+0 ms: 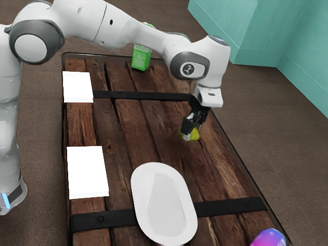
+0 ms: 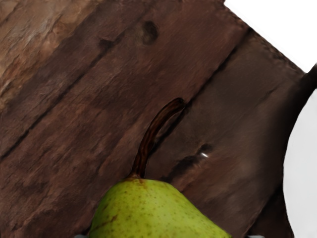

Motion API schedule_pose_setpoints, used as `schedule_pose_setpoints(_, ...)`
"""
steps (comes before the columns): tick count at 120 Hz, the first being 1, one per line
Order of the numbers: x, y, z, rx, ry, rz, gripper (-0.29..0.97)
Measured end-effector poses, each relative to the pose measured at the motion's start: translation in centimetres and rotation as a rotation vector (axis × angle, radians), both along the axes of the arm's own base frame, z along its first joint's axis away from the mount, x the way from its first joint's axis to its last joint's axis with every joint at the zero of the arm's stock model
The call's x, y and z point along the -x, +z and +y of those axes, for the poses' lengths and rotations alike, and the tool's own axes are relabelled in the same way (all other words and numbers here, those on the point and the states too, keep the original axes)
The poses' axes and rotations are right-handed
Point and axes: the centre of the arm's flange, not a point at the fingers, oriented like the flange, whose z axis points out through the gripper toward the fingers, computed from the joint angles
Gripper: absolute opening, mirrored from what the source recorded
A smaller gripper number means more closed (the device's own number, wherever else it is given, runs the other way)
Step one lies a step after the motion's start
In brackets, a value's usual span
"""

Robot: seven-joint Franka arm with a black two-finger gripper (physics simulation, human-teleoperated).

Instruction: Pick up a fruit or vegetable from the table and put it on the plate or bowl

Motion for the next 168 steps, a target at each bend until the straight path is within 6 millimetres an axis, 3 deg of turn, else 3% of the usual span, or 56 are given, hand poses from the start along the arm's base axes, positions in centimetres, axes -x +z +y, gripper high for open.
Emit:
schedule_pose_setpoints(12,1.0,1.4,-3.4,0.004,-0.045,-0.015,0.29)
schedule_pose_setpoints(39,3.5,2.3,-11.0,0.010,-0.133,-0.008,0.29)
schedule_pose_setpoints(70,6.8,4.4,-15.6,-0.001,-0.156,-0.001,0.29)
schedule_pose_setpoints(80,7.7,4.1,-16.7,-0.008,-0.159,0.014,0.31)
schedule_pose_setpoints(113,9.9,-1.5,-18.0,-0.036,-0.133,0.114,0.30)
schedule_pose_setpoints(150,9.7,-4.6,-16.6,0.004,-0.041,0.139,0.26)
schedule_pose_setpoints(168,9.8,-4.6,-17.2,0.028,-0.031,0.137,0.53)
